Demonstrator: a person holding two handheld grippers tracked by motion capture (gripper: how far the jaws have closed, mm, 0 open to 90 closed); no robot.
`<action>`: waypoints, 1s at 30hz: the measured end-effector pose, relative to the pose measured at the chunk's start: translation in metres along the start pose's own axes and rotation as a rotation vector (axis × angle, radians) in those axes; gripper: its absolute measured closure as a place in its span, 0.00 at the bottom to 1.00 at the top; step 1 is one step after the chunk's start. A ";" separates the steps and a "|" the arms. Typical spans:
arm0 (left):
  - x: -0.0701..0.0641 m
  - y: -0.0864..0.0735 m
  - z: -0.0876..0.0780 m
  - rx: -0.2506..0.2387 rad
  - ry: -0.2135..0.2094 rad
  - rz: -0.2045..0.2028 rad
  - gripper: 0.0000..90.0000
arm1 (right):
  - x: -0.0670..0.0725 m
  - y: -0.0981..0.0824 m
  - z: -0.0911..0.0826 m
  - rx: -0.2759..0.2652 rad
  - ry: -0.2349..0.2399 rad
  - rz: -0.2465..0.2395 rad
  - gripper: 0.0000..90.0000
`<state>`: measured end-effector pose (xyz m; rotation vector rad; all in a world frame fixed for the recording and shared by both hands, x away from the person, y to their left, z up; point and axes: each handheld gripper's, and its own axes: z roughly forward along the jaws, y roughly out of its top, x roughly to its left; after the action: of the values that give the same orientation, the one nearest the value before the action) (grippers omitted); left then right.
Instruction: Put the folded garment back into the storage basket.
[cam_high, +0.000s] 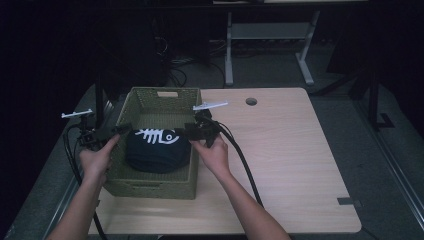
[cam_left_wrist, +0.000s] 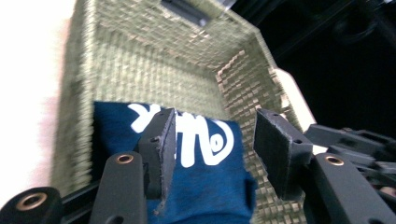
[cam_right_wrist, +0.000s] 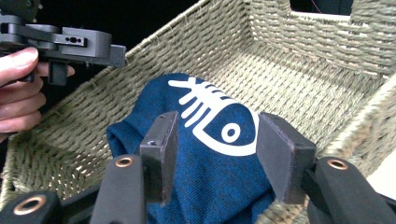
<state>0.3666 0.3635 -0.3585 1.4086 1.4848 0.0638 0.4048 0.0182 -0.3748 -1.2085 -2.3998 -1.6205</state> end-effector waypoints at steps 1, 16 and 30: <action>-0.004 0.000 0.000 0.000 0.003 0.015 0.53 | -0.001 0.002 -0.005 -0.013 0.007 0.001 0.52; -0.044 0.000 0.003 -0.036 -0.096 0.102 0.41 | -0.025 0.006 -0.050 -0.094 0.106 0.011 0.39; -0.069 -0.005 0.014 -0.033 -0.147 0.143 0.32 | -0.045 0.007 -0.092 -0.114 0.102 0.004 0.32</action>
<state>0.3570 0.3015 -0.3255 1.4595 1.2566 0.0714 0.4043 -0.0801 -0.3444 -1.1139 -2.2722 -1.7934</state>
